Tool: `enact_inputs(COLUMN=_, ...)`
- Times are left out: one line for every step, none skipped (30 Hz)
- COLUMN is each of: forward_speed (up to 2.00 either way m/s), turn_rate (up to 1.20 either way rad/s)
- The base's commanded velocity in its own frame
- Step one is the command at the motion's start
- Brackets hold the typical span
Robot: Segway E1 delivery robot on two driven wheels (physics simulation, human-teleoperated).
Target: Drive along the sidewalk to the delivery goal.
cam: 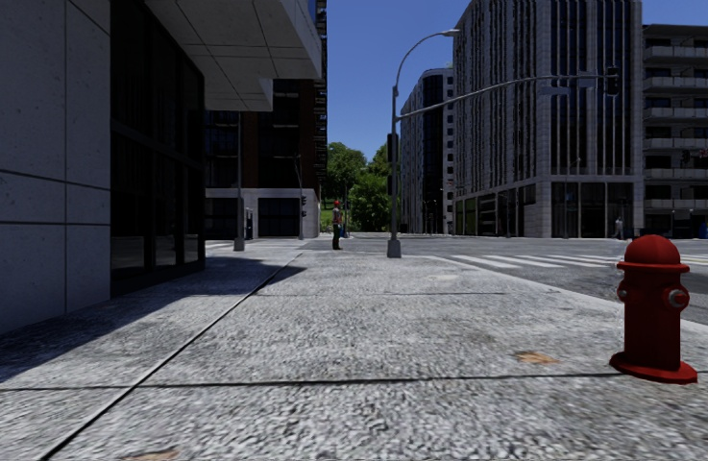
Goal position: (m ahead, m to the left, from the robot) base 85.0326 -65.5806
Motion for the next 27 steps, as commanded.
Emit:
enact_inputs(forward_speed=2.00, turn_rate=0.00)
enact_inputs(forward_speed=2.00, turn_rate=0.00)
enact_inputs(forward_speed=2.00, turn_rate=0.00)
enact_inputs(forward_speed=2.00, turn_rate=0.00)
enact_inputs(forward_speed=2.00, turn_rate=0.00)
enact_inputs(forward_speed=2.00, turn_rate=0.00)
enact_inputs(forward_speed=2.00, turn_rate=0.00)
enact_inputs(forward_speed=2.00, turn_rate=0.00)
enact_inputs(forward_speed=2.00, turn_rate=0.00)
enact_inputs(forward_speed=2.00, turn_rate=0.00)
enact_inputs(forward_speed=2.00, turn_rate=0.00)
enact_inputs(forward_speed=2.00, turn_rate=0.00)
enact_inputs(forward_speed=2.00, turn_rate=0.00)
enact_inputs(forward_speed=2.00, turn_rate=0.00)
enact_inputs(forward_speed=2.00, turn_rate=0.00)
enact_inputs(forward_speed=2.00, turn_rate=0.00)
enact_inputs(forward_speed=2.00, turn_rate=0.00)
enact_inputs(forward_speed=2.00, turn_rate=0.00)
enact_inputs(forward_speed=2.00, turn_rate=0.00)
enact_inputs(forward_speed=2.00, turn_rate=0.00)
enact_inputs(forward_speed=2.00, turn_rate=0.00)
enact_inputs(forward_speed=2.00, turn_rate=0.00)
enact_inputs(forward_speed=2.00, turn_rate=0.00)
enact_inputs(forward_speed=2.00, turn_rate=0.00)
enact_inputs(forward_speed=2.00, turn_rate=0.00)
enact_inputs(forward_speed=2.00, turn_rate=0.00)
enact_inputs(forward_speed=2.00, turn_rate=0.00)
